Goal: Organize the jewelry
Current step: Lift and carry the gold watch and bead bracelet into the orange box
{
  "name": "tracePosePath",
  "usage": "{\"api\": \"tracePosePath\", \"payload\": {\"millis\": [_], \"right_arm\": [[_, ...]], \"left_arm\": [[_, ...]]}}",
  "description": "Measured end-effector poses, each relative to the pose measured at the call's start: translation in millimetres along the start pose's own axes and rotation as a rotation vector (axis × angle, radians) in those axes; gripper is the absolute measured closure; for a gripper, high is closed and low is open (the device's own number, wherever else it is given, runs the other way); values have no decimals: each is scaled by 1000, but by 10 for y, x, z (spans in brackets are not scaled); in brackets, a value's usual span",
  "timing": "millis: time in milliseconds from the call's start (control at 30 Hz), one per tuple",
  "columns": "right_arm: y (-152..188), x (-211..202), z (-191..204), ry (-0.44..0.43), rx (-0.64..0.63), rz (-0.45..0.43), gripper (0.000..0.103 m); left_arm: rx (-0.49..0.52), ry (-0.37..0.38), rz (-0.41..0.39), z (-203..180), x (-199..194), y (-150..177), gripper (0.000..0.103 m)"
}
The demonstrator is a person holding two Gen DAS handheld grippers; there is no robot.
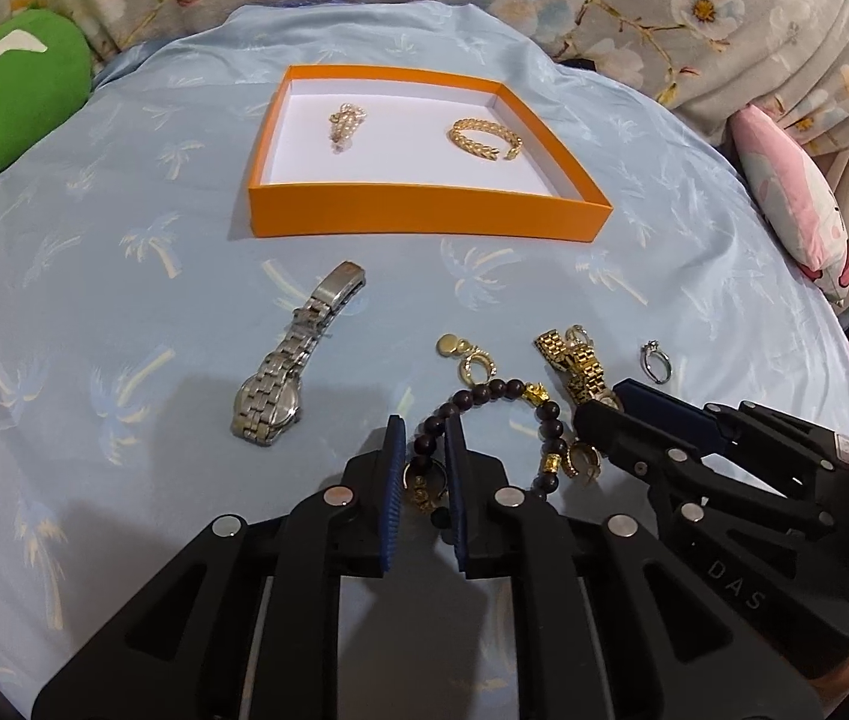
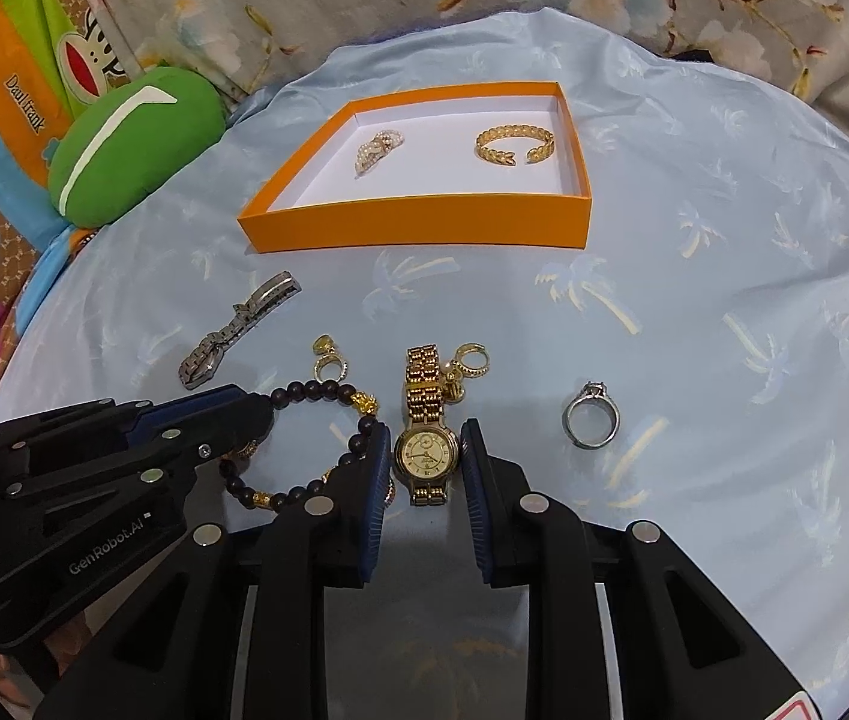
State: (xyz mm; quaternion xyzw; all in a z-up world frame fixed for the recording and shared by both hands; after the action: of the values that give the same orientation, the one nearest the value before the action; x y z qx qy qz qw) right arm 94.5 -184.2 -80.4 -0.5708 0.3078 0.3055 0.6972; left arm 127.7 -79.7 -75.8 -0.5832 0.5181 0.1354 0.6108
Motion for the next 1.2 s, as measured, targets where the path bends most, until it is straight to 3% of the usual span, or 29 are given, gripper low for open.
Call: {"api": "tracePosePath", "payload": {"millis": [267,733,967,1200], "right_arm": [[-40,-91,2,6,2,-30,81],[-373,-598,33,-6,-3,-137,81],[-824,-710,15,-18,-23,-198,81],[-1479,-415,-113,-1,-23,-237,81]], "left_arm": [[35,28,-23,-123,-98,8,96],[43,72,-159,-320,-808,-382,96],[35,49,-208,-249,-905,-824,96],[33,-3,-272,-102,-703,-1493,96]]}}
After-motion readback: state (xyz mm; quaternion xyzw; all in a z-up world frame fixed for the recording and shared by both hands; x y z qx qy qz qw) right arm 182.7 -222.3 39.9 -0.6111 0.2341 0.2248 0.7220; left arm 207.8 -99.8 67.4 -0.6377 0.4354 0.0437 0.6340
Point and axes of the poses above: each gripper's, at about its wrist camera, not at the fingertips, and x roughly the way its jaws point, z to its left, y to its underside, the point moved 6 cm from there along x, roughly the way its jaws point, and after that the axes turned 2 degrees about -x, right-handed, at the moved point
